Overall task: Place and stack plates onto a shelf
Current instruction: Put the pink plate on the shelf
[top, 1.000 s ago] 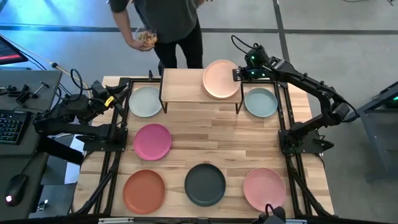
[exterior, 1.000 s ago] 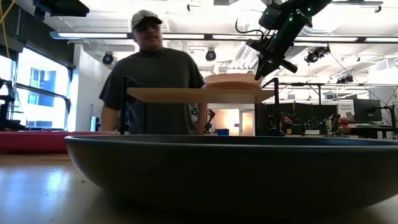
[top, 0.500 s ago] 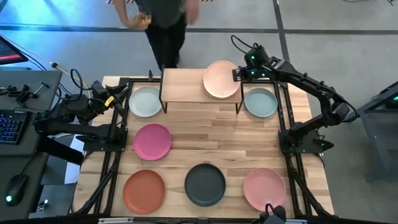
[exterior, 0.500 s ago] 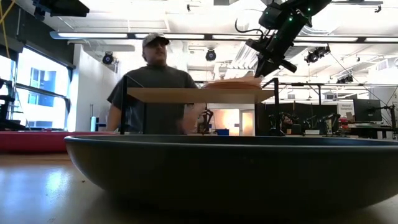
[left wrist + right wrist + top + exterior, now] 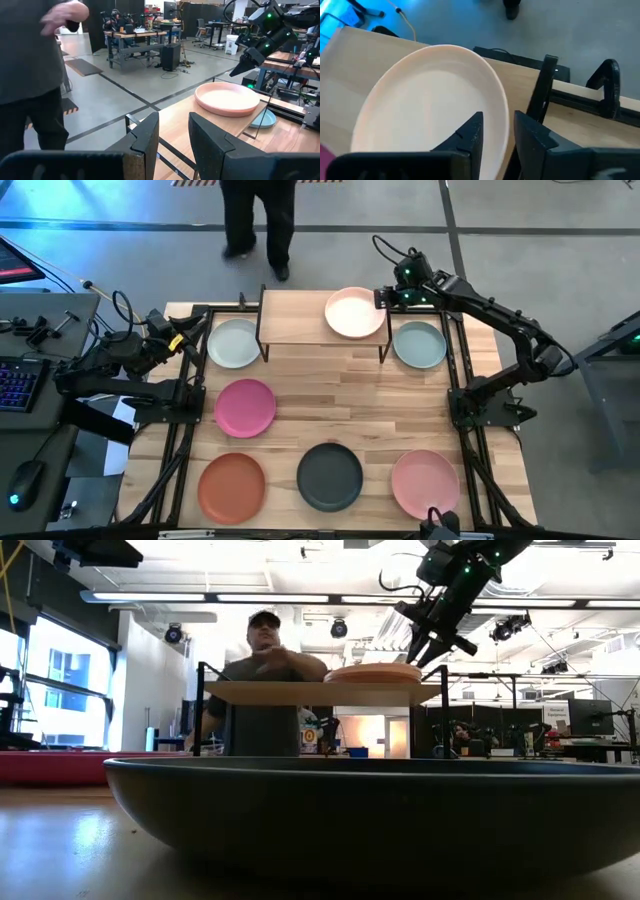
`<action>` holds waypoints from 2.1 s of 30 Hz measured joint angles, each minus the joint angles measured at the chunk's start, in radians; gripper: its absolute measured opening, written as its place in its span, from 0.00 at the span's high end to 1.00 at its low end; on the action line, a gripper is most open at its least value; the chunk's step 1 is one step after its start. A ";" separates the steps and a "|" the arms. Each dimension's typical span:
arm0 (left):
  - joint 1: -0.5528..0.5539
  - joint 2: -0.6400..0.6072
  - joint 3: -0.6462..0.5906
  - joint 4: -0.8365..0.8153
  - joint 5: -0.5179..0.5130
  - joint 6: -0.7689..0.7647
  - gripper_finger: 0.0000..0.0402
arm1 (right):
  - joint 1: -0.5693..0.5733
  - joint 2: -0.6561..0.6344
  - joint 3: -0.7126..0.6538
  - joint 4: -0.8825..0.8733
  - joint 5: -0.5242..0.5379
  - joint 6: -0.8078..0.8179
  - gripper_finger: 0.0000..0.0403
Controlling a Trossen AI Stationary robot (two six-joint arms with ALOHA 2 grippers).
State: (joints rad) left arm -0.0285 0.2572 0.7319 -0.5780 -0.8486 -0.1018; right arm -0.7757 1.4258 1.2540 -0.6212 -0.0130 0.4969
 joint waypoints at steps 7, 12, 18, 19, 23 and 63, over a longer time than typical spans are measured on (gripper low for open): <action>0.000 0.000 0.000 0.055 0.032 -0.018 0.76 | 0.046 -0.001 0.092 -0.024 -0.025 -0.004 0.78; 0.000 0.034 0.001 0.108 0.117 0.008 0.76 | 0.092 -0.001 0.180 -0.087 -0.022 -0.011 0.78; 0.000 0.170 0.055 0.047 0.200 0.051 0.76 | 0.155 -0.001 0.270 -0.162 -0.022 -0.027 0.78; 0.000 0.197 0.073 0.013 0.216 0.045 0.76 | 0.166 -0.001 0.280 -0.171 -0.022 -0.027 0.78; 0.000 0.305 0.136 -0.167 0.264 -0.034 0.76 | 0.209 -0.002 0.301 -0.215 -0.021 -0.027 0.78; 0.272 0.786 -0.121 -0.491 0.683 -0.595 0.76 | 0.445 -0.001 0.302 -0.340 0.124 0.020 0.78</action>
State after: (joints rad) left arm 0.2432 1.0434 0.6104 -1.0687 -0.1659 -0.6968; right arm -0.3309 1.4246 1.5562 -0.9611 0.1112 0.5171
